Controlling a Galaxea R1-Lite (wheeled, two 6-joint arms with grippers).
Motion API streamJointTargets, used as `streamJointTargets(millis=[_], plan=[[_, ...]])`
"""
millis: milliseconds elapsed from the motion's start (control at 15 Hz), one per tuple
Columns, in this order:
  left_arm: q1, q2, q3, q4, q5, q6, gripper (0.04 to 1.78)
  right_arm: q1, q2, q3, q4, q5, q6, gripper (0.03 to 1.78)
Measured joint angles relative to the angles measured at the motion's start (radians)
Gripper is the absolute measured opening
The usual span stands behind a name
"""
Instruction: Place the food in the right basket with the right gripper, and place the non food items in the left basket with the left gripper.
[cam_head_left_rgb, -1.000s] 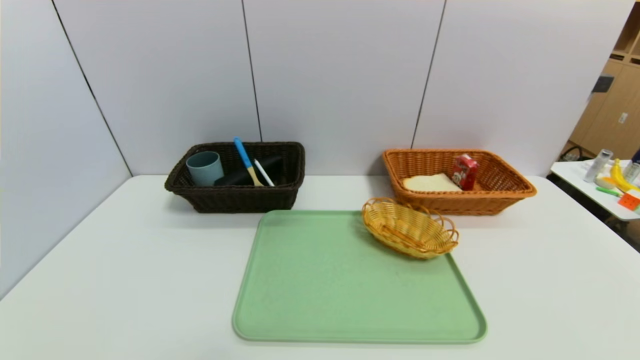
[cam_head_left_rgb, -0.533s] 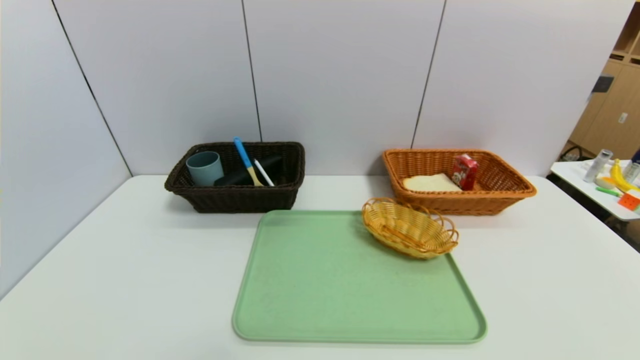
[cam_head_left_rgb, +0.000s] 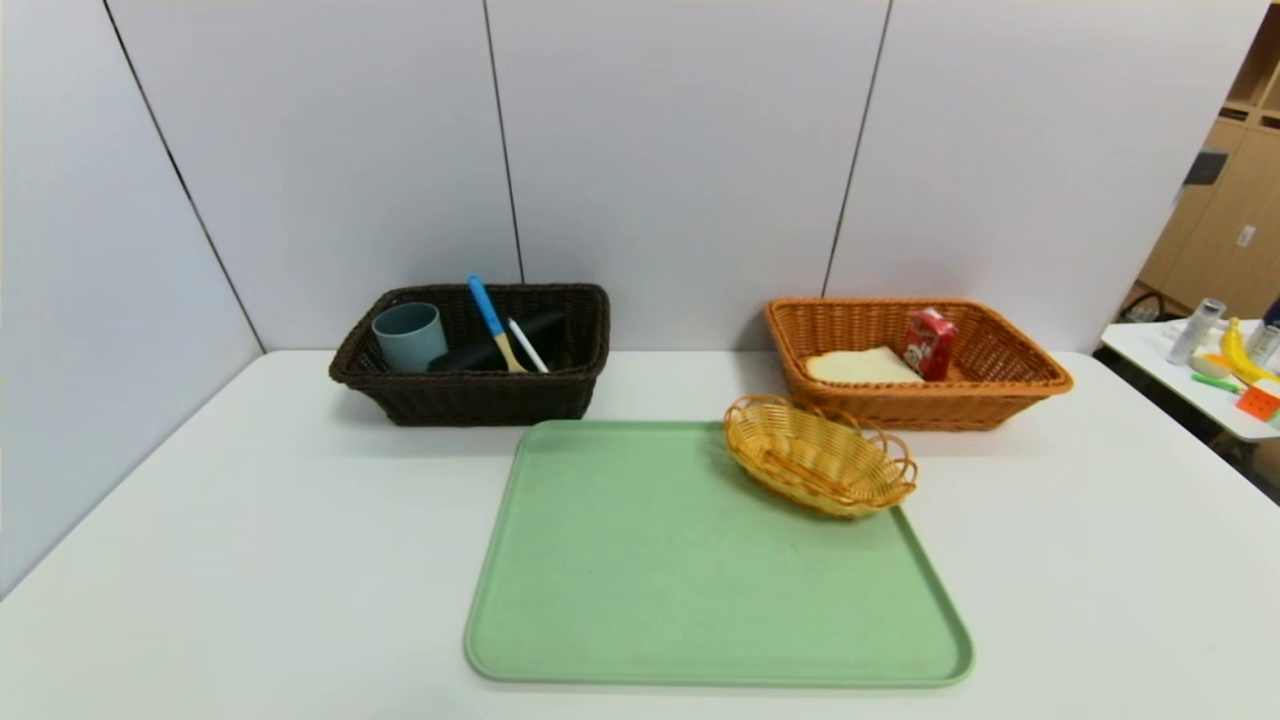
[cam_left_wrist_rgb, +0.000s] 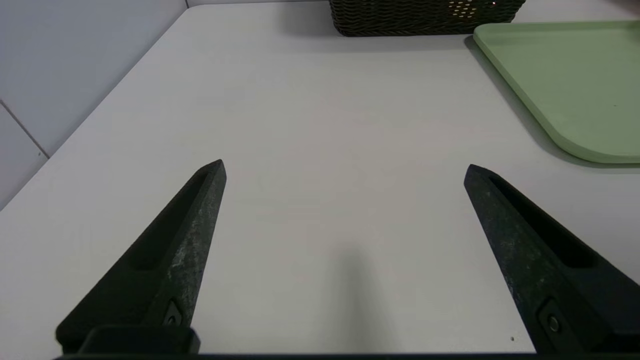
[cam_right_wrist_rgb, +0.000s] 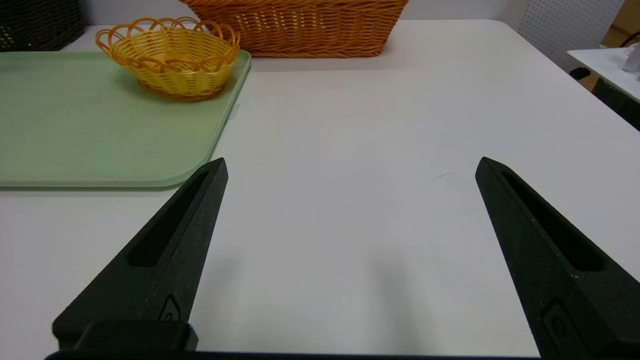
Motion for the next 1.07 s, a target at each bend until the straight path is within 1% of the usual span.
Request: streamJointTargets(millis=[1067], plan=[[0.0, 0.001, 0.0, 0.0, 0.0, 0.0, 1.69, 0.0, 0.0, 0.0, 0.0, -0.001, 0.002, 1.71]])
